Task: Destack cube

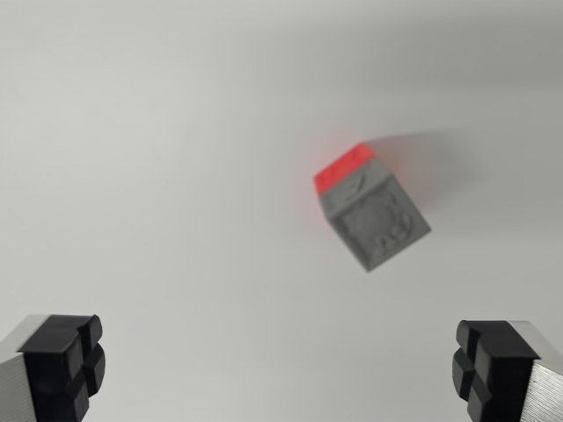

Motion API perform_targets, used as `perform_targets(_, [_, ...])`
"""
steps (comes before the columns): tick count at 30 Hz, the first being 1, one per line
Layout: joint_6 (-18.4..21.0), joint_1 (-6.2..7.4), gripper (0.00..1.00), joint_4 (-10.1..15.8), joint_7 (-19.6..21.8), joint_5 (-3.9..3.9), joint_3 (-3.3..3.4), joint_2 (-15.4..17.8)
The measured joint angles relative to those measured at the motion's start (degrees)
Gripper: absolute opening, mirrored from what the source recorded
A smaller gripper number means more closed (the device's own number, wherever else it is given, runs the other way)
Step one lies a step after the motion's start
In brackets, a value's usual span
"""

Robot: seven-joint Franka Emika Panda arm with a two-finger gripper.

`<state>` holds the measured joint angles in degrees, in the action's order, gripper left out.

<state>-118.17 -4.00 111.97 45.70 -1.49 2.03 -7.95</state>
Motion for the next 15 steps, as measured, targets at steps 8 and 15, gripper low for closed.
perform_targets(8, [0.0, 0.00, 1.00, 0.0, 0.0, 0.00, 0.00, 0.0])
perform_targets(15, [-0.1, -0.03, 1.00, 0.2, -0.7, 0.00, 0.00, 0.0])
